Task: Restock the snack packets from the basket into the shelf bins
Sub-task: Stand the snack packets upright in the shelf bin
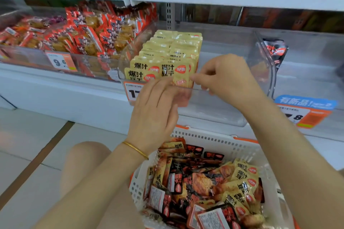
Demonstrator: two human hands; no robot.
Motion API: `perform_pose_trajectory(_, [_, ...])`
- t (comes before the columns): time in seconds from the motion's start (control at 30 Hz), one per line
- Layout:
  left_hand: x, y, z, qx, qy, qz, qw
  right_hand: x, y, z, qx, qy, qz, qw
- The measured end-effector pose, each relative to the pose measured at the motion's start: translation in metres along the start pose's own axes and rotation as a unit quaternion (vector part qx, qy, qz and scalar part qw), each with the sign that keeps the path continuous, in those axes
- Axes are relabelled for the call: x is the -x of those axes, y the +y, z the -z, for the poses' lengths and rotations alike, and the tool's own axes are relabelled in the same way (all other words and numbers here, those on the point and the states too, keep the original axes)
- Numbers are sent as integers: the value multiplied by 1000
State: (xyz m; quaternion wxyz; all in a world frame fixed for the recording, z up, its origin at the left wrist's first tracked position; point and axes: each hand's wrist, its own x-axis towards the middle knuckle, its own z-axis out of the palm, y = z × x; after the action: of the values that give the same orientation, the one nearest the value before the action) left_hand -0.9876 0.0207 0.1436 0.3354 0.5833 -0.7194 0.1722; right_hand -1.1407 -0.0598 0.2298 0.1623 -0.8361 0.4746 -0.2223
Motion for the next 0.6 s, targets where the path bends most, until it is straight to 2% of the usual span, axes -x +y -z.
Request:
perform_pose_trajectory(0.03, [8, 4, -1, 4, -5, -18, 1000, 17, -2, 1, -30, -7, 12, 999])
perform_pose_trajectory(0.1, [25, 6, -9, 12, -49, -54, 997, 43, 5, -14, -84, -68, 1, 994])
perform_pose_trajectory(0.17, [41, 2, -23, 11, -142, -70, 987, 55, 20, -44, -81, -166, -29, 982])
perform_pose_trajectory(0.27, [48, -9, -44, -17, -285, -28, 958, 57, 59, -107, -66, -270, -88, 957])
perform_pose_trajectory(0.37, [44, -19, -58, -58, -383, 24, 922, 56, 96, -166, -37, -315, -115, 941])
perform_pose_trajectory(0.47, [44, -31, -70, -127, -457, 82, 877, 54, 115, -213, -12, -320, -104, 942])
perform_pose_trajectory(0.53, [44, -33, -76, -140, -486, 108, 856, 49, 123, -241, -6, -331, -92, 939])
perform_pose_trajectory(0.6, [44, -33, -81, -145, -495, 103, 850, 44, 129, -268, 16, -366, -73, 928])
